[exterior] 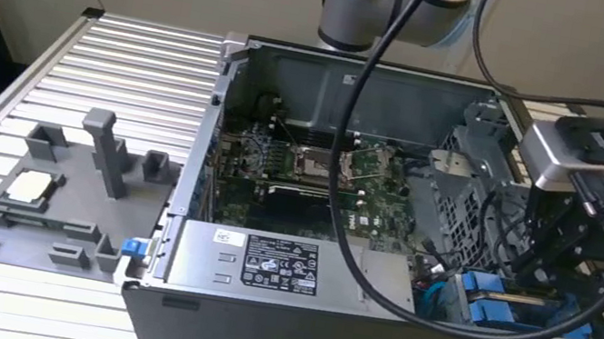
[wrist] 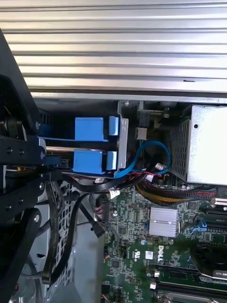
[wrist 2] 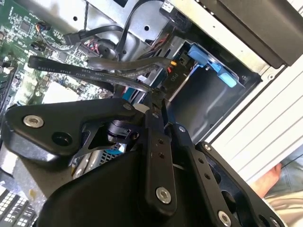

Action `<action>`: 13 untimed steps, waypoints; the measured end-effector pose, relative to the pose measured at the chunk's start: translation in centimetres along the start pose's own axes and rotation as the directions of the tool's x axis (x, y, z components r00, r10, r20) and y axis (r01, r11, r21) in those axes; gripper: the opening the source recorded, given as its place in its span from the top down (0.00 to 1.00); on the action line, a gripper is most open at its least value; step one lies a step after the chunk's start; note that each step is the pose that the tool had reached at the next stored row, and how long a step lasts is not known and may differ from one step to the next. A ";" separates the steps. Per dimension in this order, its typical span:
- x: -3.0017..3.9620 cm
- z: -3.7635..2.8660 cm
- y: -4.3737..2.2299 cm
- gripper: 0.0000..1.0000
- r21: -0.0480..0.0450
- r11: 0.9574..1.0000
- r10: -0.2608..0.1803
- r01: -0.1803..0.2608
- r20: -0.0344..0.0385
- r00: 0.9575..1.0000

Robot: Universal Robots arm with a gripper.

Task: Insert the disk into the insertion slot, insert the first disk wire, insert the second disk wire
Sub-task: 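Insert the second disk wire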

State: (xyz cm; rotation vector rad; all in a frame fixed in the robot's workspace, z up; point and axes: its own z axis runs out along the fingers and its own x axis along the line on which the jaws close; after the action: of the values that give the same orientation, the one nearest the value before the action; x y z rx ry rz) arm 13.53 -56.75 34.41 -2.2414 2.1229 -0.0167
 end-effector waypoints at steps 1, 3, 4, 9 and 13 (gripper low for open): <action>0.00 0.05 -0.02 0.84 0.000 1.000 0.000 0.000 0.000 1.000; 0.00 0.13 -0.04 0.84 0.000 1.000 0.001 -0.001 0.000 1.000; 0.01 0.16 -0.04 0.84 0.000 1.000 0.002 -0.002 -0.001 1.000; 0.02 0.44 -0.15 0.84 0.000 1.000 0.004 -0.004 0.000 1.000; 0.03 0.72 -0.18 0.84 0.000 1.000 0.005 -0.005 -0.001 1.000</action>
State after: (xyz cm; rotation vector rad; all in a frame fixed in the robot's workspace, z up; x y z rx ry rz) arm 13.74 -56.76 33.70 -2.2369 2.1289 -0.0180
